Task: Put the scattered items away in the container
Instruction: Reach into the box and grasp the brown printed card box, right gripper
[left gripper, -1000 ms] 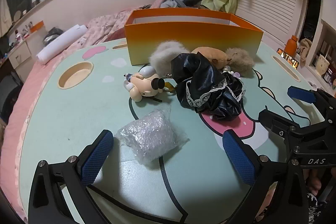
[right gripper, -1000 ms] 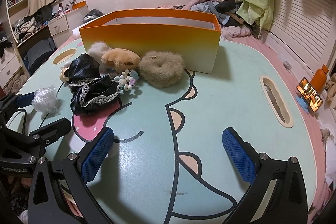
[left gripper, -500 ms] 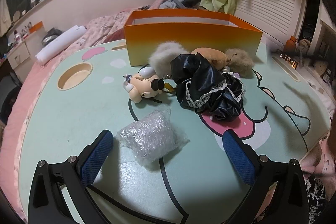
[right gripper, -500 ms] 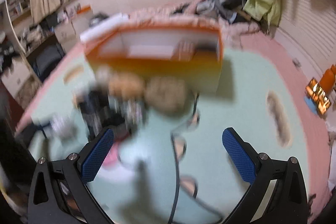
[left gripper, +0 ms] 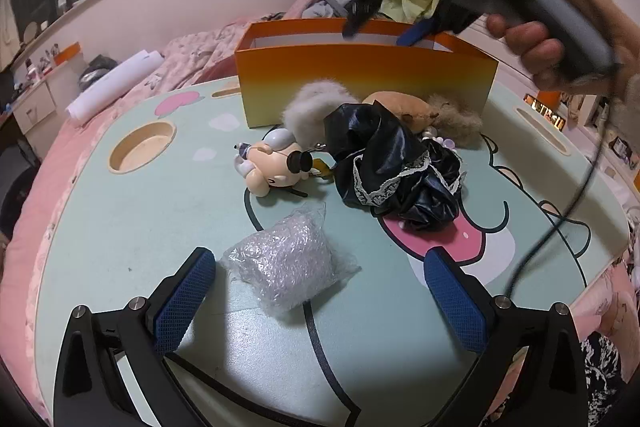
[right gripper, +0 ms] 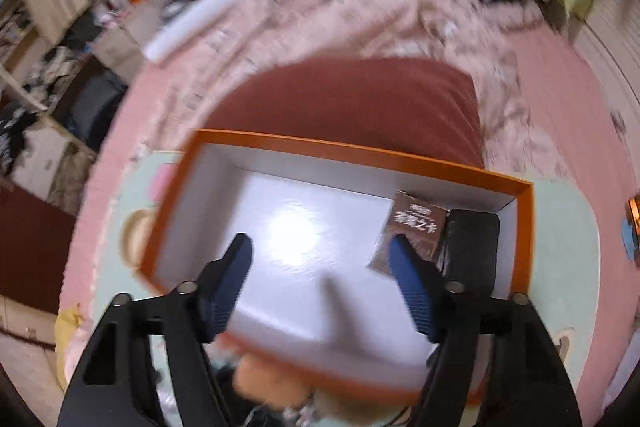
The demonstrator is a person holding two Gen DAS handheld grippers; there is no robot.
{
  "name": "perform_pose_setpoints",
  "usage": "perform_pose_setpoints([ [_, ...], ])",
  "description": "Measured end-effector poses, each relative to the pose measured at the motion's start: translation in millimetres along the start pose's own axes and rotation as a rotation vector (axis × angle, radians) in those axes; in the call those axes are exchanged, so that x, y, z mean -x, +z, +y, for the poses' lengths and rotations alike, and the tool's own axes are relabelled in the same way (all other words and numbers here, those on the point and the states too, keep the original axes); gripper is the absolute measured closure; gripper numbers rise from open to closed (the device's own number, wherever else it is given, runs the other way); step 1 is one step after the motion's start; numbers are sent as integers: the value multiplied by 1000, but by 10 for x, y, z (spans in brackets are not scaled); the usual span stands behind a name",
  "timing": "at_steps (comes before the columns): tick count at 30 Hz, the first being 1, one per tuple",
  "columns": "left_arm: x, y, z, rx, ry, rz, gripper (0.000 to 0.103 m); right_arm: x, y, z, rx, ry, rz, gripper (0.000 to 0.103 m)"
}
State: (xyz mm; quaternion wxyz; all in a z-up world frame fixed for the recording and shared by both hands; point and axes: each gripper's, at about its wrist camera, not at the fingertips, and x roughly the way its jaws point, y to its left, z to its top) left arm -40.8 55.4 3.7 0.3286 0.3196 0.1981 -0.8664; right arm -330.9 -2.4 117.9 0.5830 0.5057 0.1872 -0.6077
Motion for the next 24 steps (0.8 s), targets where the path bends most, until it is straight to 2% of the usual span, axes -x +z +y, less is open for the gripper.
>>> perform_pose_setpoints([
  [2, -4, 5, 4, 0, -3, -2, 0, -125, 49, -107, -34, -45, 34, 39],
  [3, -6, 6, 8, -1, -4, -3, 0, -171, 54, -147, -51, -99, 35, 39],
  [5, -11, 10, 14, 0, -7, -5, 0, -181, 74, -230, -51, -148, 36, 39],
  [11, -21, 10, 12, -1, -9, -8, 0, -322, 118, -103, 17, -361, 70, 39],
  [12, -22, 10, 13, -1, -9, -8, 0, -358, 124, -81, 30, -386, 79, 35],
  [14, -31, 12, 17, 0, -11, -8, 0, -369, 141, -19, 50, -381, 85, 35],
  [16, -31, 6, 25, 1, -11, -9, 0, -324, 104, 75, 86, -272, 79, 35],
  [18, -31, 5, 24, 2, -11, -9, 0, -268, 93, 69, 66, -210, 87, 35],
  [21, -30, 5, 25, 2, -11, -9, 0, -164, 92, 20, 32, -229, 35, 34],
  [24, -30, 4, 23, 3, -11, -9, 0, -227, 91, 46, 70, -268, 51, 34],
])
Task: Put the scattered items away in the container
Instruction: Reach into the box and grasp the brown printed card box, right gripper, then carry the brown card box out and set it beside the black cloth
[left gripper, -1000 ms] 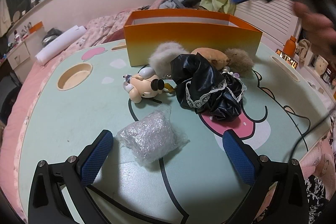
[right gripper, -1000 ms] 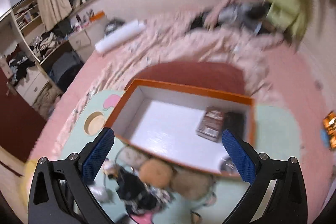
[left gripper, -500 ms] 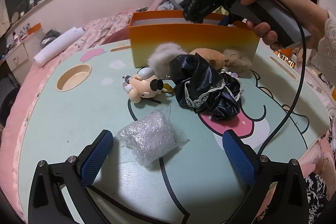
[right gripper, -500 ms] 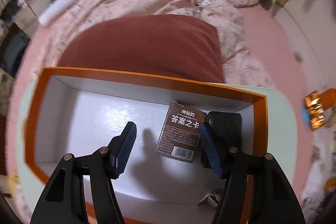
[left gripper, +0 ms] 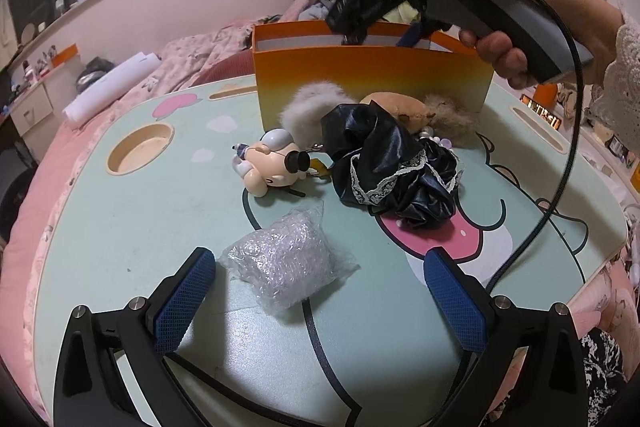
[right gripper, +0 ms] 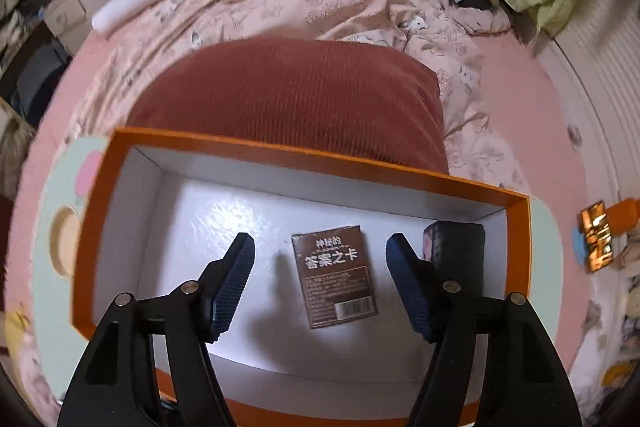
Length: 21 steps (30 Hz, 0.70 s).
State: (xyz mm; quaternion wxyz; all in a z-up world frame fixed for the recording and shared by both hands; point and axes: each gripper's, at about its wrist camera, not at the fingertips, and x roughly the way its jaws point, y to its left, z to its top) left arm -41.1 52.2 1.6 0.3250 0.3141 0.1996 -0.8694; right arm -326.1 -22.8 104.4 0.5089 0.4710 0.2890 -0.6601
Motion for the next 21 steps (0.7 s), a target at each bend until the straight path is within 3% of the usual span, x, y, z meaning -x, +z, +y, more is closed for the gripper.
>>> perform_pose_setpoints([
  [3, -9, 4, 2, 1, 0, 2, 0, -184, -61, 54, 37, -13, 78, 34],
  [5, -10, 5, 7, 2, -1, 0, 0, -226, -73, -15, 13, 20, 73, 34],
  [6, -12, 4, 7, 1, 0, 0, 0, -235, -67, -68, -126, 23, 61, 41],
  [8, 2, -7, -4, 0, 0, -1, 0, -204, -41, -119, -123, 18, 44, 60],
  [10, -1, -4, -8, 1, -1, 0, 0, -160, -25, -193, -153, 79, 39, 60],
  [12, 1, -4, -7, 0, 0, -1, 0, 7, -64, -229, -180, 132, -22, 60],
  [16, 1, -5, -8, 1, 0, -1, 0, 481, -194, -136, -144, 143, -160, 60],
  [21, 4, -8, -4, 2, 0, -1, 0, 877, -760, 43, -103, 205, -255, 60],
])
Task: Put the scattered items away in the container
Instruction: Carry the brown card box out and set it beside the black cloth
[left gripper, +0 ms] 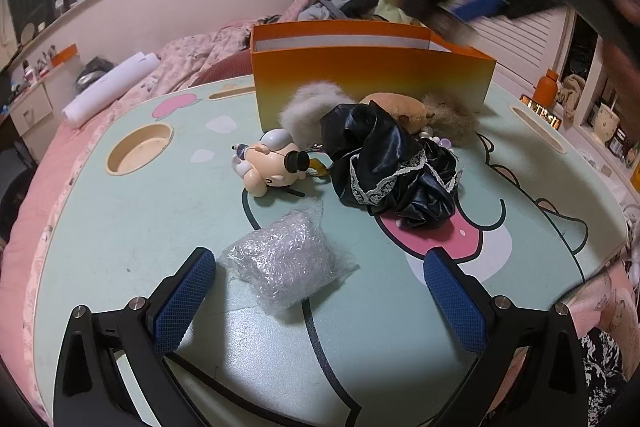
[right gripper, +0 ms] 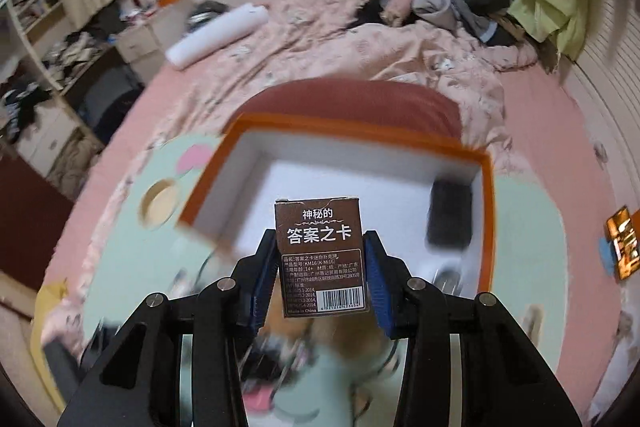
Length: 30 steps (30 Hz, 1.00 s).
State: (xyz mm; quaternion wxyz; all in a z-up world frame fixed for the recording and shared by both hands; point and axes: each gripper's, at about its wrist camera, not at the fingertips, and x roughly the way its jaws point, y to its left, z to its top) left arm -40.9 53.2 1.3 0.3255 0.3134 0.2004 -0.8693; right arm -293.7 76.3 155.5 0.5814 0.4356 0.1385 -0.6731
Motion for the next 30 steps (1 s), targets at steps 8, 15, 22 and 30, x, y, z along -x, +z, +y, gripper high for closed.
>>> perform_pose_setpoints([
  [8, 1, -1, 0, 1, -1, 0, 0, -195, -622, -14, -39, 22, 30, 58],
  [15, 3, -3, 1, 2, 0, 0, 0, 42, -745, -144, -135, 86, -102, 29],
  [22, 4, -4, -1, 3, 0, -1, 0, 357, -1258, -84, -85, -35, -244, 26],
  [30, 4, -4, 1, 3, 0, -2, 0, 123, -1615, 81, 28, -154, -214, 26],
])
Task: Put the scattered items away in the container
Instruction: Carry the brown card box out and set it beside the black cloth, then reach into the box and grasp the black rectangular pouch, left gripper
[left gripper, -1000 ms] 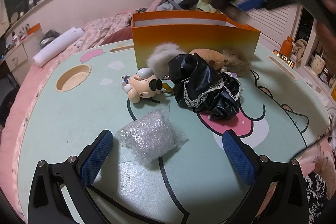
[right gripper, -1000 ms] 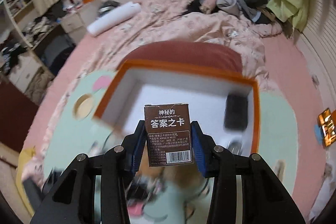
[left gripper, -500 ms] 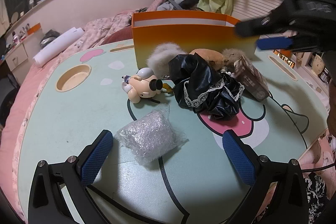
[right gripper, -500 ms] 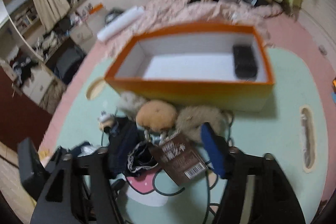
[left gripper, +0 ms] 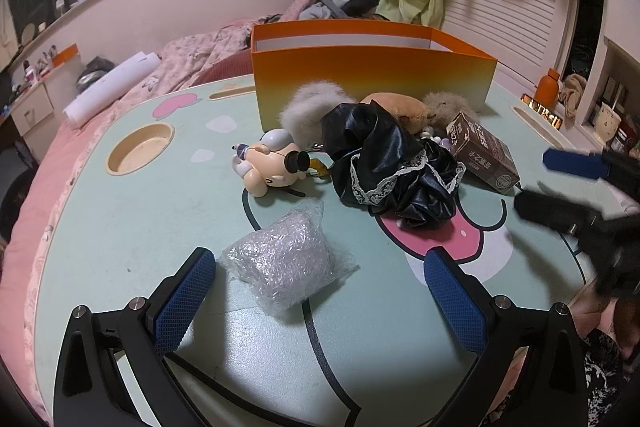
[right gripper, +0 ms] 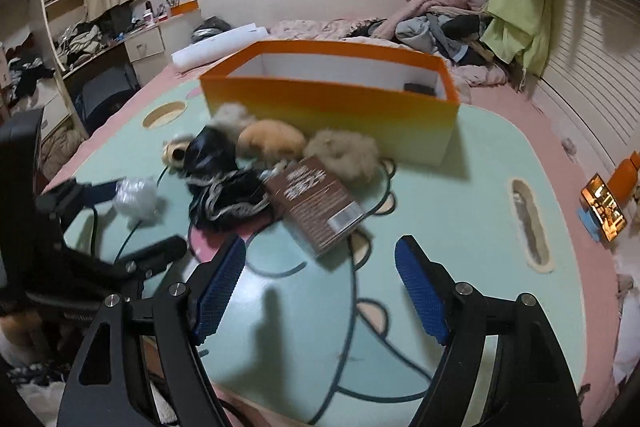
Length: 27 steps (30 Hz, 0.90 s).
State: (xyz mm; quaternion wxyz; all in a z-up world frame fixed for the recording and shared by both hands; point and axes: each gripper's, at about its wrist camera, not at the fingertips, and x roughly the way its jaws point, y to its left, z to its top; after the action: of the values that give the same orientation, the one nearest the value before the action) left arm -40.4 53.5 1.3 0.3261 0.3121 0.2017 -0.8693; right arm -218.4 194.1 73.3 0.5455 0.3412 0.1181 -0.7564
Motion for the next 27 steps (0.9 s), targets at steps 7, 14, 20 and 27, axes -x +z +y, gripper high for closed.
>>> perform_pose_setpoints([
  [7, 16, -1, 10, 3, 3, -2, 0, -196, -206, 36, -5, -46, 15, 7],
  [14, 13, 118, 89, 4, 8, 85, 0, -251, -252, -82, -7, -40, 2, 0],
  [20, 535, 1148, 83, 71, -61, -13, 0, -224, -212, -81, -12, -45, -8, 0],
  [27, -230, 2232, -596, -11, -169, 230, 0, -201, -189, -51, -14, -48, -12, 0],
])
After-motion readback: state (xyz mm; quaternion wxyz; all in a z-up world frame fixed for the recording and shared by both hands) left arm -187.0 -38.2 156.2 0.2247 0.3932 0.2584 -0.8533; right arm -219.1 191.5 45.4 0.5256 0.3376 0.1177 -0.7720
